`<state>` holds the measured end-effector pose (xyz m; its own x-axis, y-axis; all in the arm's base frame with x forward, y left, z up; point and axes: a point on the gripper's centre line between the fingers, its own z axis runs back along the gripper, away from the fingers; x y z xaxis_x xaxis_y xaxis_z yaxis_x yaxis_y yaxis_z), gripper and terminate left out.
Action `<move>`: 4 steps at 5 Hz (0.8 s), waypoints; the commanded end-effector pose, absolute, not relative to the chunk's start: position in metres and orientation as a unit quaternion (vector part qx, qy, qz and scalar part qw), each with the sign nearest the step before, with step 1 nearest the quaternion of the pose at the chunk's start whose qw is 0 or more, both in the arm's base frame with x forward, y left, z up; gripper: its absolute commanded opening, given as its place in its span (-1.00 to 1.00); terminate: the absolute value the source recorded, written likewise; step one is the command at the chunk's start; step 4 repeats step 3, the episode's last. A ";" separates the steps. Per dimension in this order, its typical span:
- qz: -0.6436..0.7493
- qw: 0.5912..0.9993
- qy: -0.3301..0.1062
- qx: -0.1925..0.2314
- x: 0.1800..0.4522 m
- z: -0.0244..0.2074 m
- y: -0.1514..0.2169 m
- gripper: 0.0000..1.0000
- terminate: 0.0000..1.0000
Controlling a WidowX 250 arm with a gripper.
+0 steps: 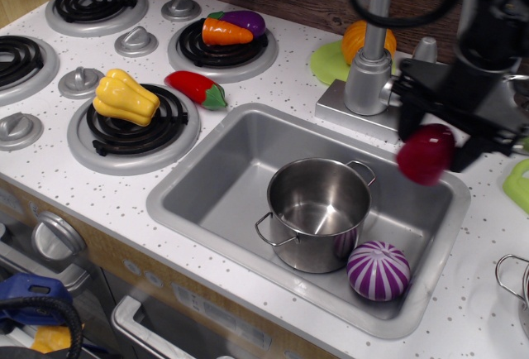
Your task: Put sweet potato in pot which is in sink
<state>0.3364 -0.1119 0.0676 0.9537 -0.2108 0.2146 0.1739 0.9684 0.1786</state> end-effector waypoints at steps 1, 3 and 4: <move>-0.113 0.978 -0.151 0.092 0.328 0.087 -0.077 -1.00 -1.00; -0.106 0.977 -0.167 0.086 0.324 0.062 -0.054 -1.00 1.00; -0.106 0.977 -0.167 0.086 0.324 0.062 -0.054 -1.00 1.00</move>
